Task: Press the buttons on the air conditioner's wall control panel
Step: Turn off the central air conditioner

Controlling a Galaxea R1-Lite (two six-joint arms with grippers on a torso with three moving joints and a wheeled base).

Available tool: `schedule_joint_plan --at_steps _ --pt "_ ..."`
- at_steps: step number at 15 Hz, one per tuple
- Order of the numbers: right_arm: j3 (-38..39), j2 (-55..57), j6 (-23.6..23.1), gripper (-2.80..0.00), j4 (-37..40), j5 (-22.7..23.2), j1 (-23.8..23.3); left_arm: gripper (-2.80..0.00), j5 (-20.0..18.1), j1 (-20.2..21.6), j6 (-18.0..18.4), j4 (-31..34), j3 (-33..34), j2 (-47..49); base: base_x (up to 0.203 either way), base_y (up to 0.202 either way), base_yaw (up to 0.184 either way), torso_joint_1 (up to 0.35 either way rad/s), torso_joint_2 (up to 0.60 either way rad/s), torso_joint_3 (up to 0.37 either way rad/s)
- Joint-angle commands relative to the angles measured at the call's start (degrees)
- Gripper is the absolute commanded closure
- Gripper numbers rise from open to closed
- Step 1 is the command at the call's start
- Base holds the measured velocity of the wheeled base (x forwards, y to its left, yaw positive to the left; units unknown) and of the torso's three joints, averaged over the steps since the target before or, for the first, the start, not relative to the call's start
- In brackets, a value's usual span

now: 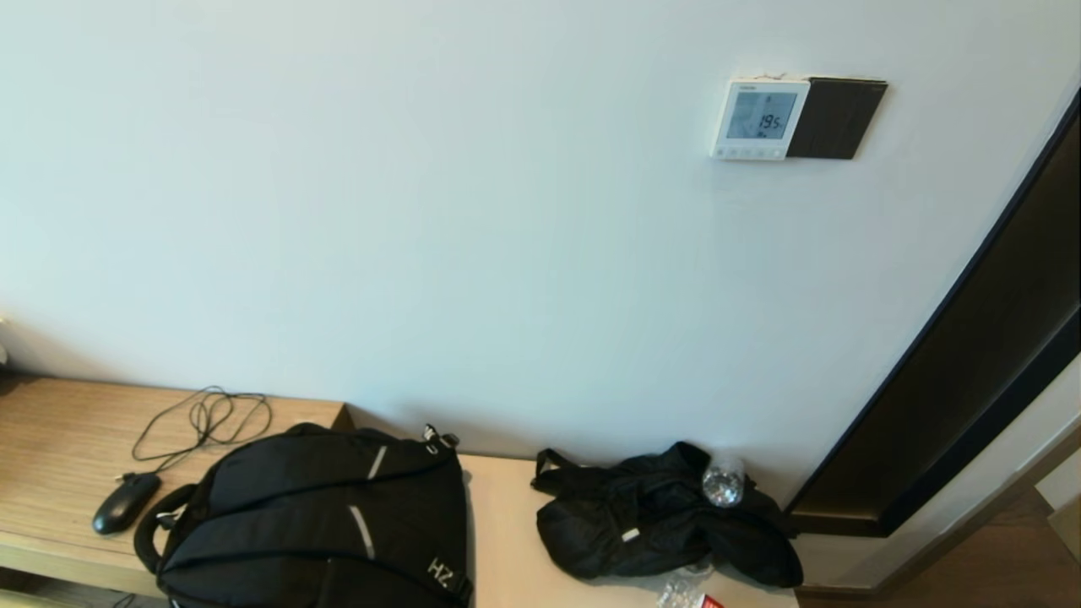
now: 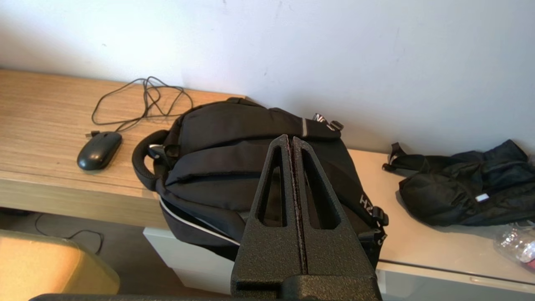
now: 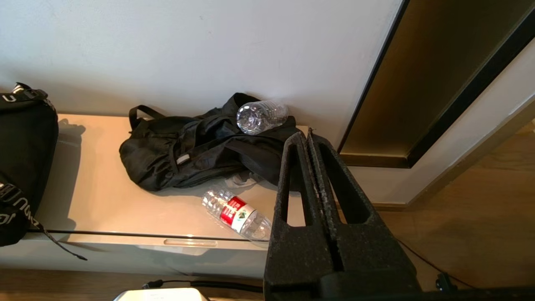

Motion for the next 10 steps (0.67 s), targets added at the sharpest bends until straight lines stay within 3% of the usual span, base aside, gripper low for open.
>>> schedule_joint_plan --at_steps 1,3,5,7,10 --pt "0.2 0.1 0.0 0.00 0.0 0.6 -0.1 0.00 0.0 0.0 0.0 0.0 0.0 0.0 0.000 0.000 0.000 0.000 0.00 0.000" --pt "0.2 0.1 0.0 0.00 0.0 1.5 -2.3 0.00 0.0 0.1 0.0 0.0 0.0 0.0 0.000 0.000 0.000 0.000 0.00 0.000" --pt "0.3 -0.6 -0.2 0.00 0.4 6.1 -6.2 0.00 0.0 0.0 0.0 0.0 0.0 0.0 0.000 0.000 0.000 0.000 0.00 0.000" --pt "0.4 -6.4 -1.0 0.00 5.2 10.1 -7.8 0.00 0.0 0.0 0.0 0.0 0.0 0.0 0.000 0.000 0.000 0.000 0.00 0.000" --pt "0.5 -12.0 -2.9 0.00 8.0 12.2 -9.0 0.00 0.0 0.1 0.0 0.0 0.0 0.0 0.000 0.000 0.000 0.000 0.00 0.000"
